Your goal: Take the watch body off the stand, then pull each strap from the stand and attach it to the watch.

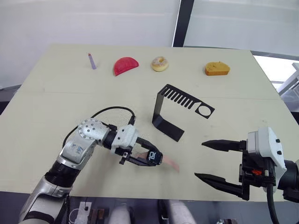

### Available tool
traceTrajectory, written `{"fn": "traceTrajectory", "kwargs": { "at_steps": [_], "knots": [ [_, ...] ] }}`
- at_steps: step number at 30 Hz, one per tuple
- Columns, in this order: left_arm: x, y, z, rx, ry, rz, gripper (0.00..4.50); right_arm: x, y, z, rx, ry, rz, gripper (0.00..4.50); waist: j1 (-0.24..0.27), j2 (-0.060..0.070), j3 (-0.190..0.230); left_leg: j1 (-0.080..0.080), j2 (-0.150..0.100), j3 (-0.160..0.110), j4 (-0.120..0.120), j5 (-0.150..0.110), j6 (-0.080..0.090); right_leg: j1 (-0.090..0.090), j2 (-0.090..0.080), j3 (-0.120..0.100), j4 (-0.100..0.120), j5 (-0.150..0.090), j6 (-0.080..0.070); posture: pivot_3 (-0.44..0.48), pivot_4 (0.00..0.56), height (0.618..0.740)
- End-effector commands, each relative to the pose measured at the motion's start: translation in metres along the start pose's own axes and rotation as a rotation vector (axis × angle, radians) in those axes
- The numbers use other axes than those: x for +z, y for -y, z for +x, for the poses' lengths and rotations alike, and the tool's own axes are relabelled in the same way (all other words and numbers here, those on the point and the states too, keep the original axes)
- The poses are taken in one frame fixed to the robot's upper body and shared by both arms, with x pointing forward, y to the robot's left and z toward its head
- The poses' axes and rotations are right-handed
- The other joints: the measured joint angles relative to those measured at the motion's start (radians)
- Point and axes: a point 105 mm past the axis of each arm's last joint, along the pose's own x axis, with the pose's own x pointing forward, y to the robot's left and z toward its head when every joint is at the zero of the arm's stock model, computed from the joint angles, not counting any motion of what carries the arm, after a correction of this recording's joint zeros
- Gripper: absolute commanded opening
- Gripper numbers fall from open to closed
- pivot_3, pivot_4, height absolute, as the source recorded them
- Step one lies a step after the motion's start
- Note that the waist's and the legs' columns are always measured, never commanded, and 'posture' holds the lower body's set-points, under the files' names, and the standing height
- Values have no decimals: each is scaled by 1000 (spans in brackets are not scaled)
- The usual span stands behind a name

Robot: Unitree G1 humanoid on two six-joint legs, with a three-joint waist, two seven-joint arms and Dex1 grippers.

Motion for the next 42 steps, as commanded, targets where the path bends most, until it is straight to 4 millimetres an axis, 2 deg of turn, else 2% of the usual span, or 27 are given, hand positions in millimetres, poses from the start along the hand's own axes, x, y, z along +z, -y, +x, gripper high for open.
{"fn": "traceTrajectory", "kwargs": {
  "at_steps": [1, 6, 17, 20, 24, 30, 36, 42],
  "knots": [
    [3, -10, -8, 93, -19, 135, 1602, 4, -14, 7, 29, -4, -81, 4462, -1, 0, 0, 0, 0, 0, 0, 0, 0, 0, 0, 0, 0, 0, 0, 0, 150, 737],
    [-3, -14, -10, 126, -50, 285, 1602, 3, -14, 12, 31, -13, -113, 4462, -3, 0, 0, 0, 0, 0, 0, 0, 0, 0, 0, 0, 0, 0, 0, 0, 150, 737],
    [-7, -12, -12, 146, -55, 264, 1602, 3, -9, 16, -3, -9, -147, 4462, -3, 0, 0, 0, 0, 1, 0, 0, 0, 0, 0, 0, 0, 0, 0, 0, 150, 737],
    [-10, -13, -10, 157, -43, 98, 1602, 2, -8, 17, -12, -17, -169, 4462, -4, 0, 0, 0, 1, 1, 0, 0, 0, 0, 0, 0, 0, 0, 0, 0, 150, 737],
    [-11, -18, -3, 169, -1, -404, 1602, 3, -3, 20, -41, -37, -215, 4462, -4, 0, 0, 0, 1, 0, 0, 0, 0, 0, 0, 0, 1, 0, 0, 0, 150, 737],
    [-2, -23, 13, 146, 43, -849, 1602, 6, 5, 29, -104, -65, -244, 4462, -4, 0, 0, 0, 1, 0, 0, 0, 0, 0, 0, 0, 1, 0, 0, 0, 150, 737],
    [11, -30, 28, 103, 105, -1105, 1602, -1, 9, 42, -148, -127, -228, 4462, -5, 0, 0, 0, 1, 0, 1, 1, -1, -1, 0, 0, 2, 0, 0, 0, 150, 737],
    [17, -35, 34, 96, 136, -1190, 1602, -15, 14, 52, -202, -190, -195, 4462, -4, 0, 0, -1, 1, 0, 1, 1, -2, -2, 0, 0, 2, 0, 0, 0, 150, 737]
  ]
}}
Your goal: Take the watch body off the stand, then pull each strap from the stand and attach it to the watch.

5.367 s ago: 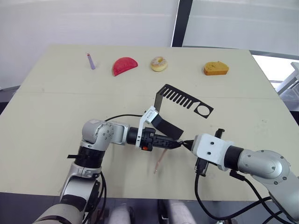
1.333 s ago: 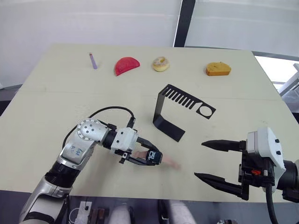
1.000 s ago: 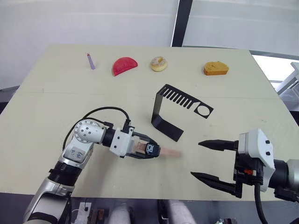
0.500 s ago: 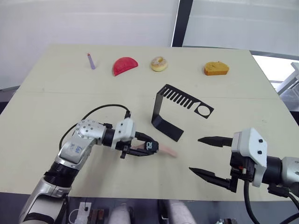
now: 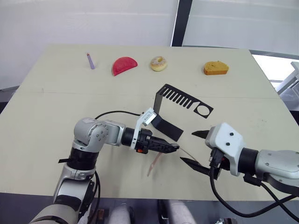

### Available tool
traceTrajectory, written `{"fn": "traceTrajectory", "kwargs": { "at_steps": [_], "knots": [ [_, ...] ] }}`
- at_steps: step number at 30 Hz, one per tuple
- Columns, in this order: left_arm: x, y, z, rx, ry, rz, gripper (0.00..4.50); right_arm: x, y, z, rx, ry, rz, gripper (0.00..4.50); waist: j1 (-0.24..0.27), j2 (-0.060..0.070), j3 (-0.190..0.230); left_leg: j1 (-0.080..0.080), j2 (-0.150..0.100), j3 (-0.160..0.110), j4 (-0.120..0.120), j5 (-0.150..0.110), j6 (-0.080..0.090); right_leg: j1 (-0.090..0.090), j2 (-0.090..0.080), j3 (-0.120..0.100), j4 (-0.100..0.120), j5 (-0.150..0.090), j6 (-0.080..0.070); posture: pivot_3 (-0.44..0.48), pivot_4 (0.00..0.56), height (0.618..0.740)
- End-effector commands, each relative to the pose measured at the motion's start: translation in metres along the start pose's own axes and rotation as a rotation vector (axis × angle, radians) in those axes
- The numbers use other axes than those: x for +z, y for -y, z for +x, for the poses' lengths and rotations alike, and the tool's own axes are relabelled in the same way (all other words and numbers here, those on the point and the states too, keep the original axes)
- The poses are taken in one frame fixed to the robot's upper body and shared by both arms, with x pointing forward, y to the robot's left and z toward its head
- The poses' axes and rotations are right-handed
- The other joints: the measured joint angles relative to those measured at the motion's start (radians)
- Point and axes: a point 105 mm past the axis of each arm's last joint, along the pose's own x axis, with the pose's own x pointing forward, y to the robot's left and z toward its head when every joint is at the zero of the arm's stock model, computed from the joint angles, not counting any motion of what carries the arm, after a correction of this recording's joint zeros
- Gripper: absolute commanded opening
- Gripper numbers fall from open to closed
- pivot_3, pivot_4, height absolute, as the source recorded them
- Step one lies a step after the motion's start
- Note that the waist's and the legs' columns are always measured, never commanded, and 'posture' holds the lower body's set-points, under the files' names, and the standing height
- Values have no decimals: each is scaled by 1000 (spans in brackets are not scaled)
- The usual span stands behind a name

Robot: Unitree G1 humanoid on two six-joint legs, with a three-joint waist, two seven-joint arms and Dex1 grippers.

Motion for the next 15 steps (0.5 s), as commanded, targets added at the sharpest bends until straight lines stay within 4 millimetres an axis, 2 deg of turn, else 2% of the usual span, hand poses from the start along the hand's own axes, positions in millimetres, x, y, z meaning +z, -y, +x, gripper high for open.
{"fn": "traceTrajectory", "kwargs": {
  "at_steps": [1, 5, 8, 10, 15],
  "knots": [
    [9, 9, 0, -30, 21, 2, 1602, 6, -14, 3, -5, 9, -56, 4462, 2, 0, 0, 0, 0, 0, 0, 0, 0, 0, 0, 0, 0, 0, 0, 0, 150, 737],
    [10, 11, 2, -32, 33, 8, 1602, 4, -12, 8, -24, -4, -54, 4462, 2, 0, 0, 0, 0, 0, 0, 0, 0, 0, 0, 0, 0, 0, 0, 0, 150, 737],
    [10, 14, 1, -46, 39, 15, 1602, 4, -10, 11, -34, -5, -54, 3673, 1, 0, 0, 0, 0, 0, 0, 0, 0, 0, 0, 0, 0, 0, 0, 0, 150, 737],
    [10, 14, 1, -48, 38, 21, 1602, 4, -10, 14, -37, -6, -53, 2793, 1, 0, 0, 0, 0, 0, 0, 0, 0, 0, 0, 0, 0, 0, 0, 0, 150, 737],
    [8, 14, 1, -45, 38, 37, 1602, 4, -9, 18, -42, -6, -62, 2793, 2, 0, 0, 0, 0, 0, 0, 0, -1, 0, 0, 0, 0, 0, 0, 0, 150, 737]
  ]
}}
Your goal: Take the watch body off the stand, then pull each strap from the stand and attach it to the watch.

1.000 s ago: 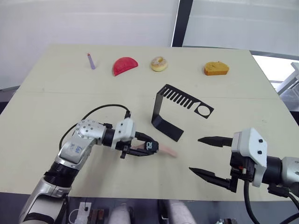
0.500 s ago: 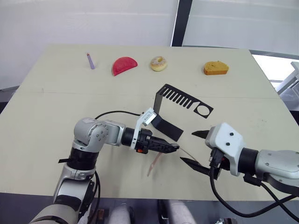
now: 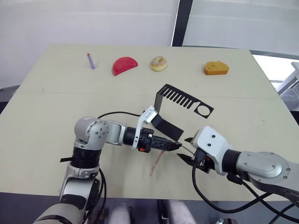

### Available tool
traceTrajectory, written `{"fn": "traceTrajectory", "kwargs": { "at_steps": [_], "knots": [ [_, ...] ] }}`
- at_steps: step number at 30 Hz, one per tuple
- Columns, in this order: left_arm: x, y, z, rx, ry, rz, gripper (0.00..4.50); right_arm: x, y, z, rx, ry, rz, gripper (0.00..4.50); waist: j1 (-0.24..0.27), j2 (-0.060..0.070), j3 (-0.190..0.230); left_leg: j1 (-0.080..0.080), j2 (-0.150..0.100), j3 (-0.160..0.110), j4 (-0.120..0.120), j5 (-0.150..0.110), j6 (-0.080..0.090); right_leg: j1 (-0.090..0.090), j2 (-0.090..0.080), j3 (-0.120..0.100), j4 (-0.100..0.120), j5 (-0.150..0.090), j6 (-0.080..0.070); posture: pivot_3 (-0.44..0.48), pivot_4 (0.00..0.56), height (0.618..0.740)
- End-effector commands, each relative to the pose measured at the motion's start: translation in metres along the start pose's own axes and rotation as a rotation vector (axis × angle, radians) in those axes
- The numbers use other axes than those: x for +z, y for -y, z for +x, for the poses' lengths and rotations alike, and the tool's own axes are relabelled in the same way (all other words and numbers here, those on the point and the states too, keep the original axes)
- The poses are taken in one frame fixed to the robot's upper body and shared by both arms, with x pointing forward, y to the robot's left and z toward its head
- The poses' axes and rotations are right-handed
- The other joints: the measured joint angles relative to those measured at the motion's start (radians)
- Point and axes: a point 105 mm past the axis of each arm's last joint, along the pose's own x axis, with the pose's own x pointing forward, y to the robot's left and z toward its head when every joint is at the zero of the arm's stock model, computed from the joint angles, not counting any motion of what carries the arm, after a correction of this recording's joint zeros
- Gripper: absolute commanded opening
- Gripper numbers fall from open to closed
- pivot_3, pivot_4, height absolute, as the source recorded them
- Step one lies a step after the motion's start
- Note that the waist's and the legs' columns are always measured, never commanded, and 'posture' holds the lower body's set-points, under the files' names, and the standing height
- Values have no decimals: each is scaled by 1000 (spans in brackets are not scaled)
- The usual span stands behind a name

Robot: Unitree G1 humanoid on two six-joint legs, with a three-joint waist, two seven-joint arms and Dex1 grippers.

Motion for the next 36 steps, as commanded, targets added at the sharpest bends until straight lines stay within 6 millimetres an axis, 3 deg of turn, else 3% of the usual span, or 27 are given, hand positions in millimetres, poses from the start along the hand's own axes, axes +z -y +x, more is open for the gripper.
{"fn": "traceTrajectory", "kwargs": {
  "at_steps": [1, 3, 4, 7, 10, 36],
  "knots": [
    [3, 8, -1, -30, 12, 49, 1602, 11, -6, -2, -10, 40, -65, 2793, 0, 0, 0, 0, 0, 0, 0, 0, 0, 0, 0, 0, 0, 0, 0, 0, 150, 737],
    [3, 8, -2, -29, 13, 51, 1602, 11, -5, -1, -13, 43, -68, 2793, -1, 0, 0, 0, 0, 0, 0, 0, 0, 0, 0, 0, 0, 0, 0, 0, 150, 737],
    [3, 7, -2, -28, 13, 52, 1602, 11, -5, 0, -13, 43, -69, 2528, 0, 0, 0, 0, 0, 0, 0, 0, 0, 0, 0, 0, 0, 0, 0, 0, 150, 737],
    [4, 6, -2, -26, 15, 55, 1602, 11, -5, 1, -16, 44, -72, 1518, 0, 0, 0, 0, 0, 0, 0, 0, 0, 0, 0, 0, 0, 0, 0, 0, 150, 737],
    [5, 4, -2, -21, 17, 57, 1602, 12, -4, 1, -22, 50, -76, 48, -1, 0, 0, 0, 0, 0, 0, 0, 0, 0, 0, 0, 0, 0, 0, 0, 150, 737],
    [5, -3, 1, -11, 25, 29, 1602, 16, -1, -3, -45, 68, -113, 18, -1, 0, 0, 0, 0, 0, 0, 0, 0, 0, 0, 0, 0, 0, 0, 0, 150, 737]
  ]
}}
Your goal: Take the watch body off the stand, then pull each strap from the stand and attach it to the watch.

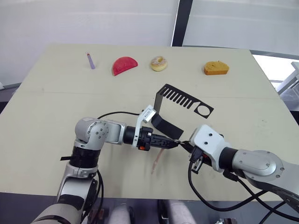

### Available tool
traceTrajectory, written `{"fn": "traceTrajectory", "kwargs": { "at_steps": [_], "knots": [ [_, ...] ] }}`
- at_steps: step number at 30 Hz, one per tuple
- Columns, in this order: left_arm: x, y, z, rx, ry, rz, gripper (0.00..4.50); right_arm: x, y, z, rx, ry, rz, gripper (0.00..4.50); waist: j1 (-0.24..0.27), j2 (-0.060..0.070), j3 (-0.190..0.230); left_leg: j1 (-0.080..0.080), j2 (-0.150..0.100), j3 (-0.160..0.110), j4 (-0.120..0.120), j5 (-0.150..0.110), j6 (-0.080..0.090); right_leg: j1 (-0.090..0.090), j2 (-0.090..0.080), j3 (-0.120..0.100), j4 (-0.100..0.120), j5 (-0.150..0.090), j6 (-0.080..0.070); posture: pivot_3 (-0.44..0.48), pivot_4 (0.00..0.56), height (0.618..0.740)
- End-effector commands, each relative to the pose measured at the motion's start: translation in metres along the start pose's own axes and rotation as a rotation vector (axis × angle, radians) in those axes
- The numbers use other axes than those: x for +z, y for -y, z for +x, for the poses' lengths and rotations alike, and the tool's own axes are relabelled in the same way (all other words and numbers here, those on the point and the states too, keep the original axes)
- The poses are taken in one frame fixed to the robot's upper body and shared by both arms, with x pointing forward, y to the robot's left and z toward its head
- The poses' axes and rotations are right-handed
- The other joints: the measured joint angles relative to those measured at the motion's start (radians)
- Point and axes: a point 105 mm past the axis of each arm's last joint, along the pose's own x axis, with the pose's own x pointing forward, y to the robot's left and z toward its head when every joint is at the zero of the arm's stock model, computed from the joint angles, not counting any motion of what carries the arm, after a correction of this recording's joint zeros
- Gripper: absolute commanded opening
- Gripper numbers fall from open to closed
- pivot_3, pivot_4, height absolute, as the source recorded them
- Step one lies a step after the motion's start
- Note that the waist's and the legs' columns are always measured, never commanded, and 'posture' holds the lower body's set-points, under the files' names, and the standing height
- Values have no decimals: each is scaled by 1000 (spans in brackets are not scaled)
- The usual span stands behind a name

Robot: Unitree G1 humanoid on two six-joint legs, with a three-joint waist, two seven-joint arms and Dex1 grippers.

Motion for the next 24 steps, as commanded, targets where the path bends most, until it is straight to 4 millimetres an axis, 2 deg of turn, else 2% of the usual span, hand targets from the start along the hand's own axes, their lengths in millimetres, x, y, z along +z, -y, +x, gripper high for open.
{"fn": "traceTrajectory", "kwargs": {
  "at_steps": [1, 24],
  "knots": [
    [2, 3, 1, -16, 4, 13, 1602, 17, -6, -9, -2, 75, -82, 18, 0, 0, 0, 0, 0, 0, 0, 0, 0, 0, 0, 0, 0, 0, 0, 0, 150, 737],
    [2, 1, 0, -9, 4, 11, 1602, 20, -3, -9, -10, 82, -100, 18, 0, 0, 0, 0, 0, 0, 0, 0, 0, 0, 0, 0, 0, 0, 0, 0, 150, 737]
  ]
}}
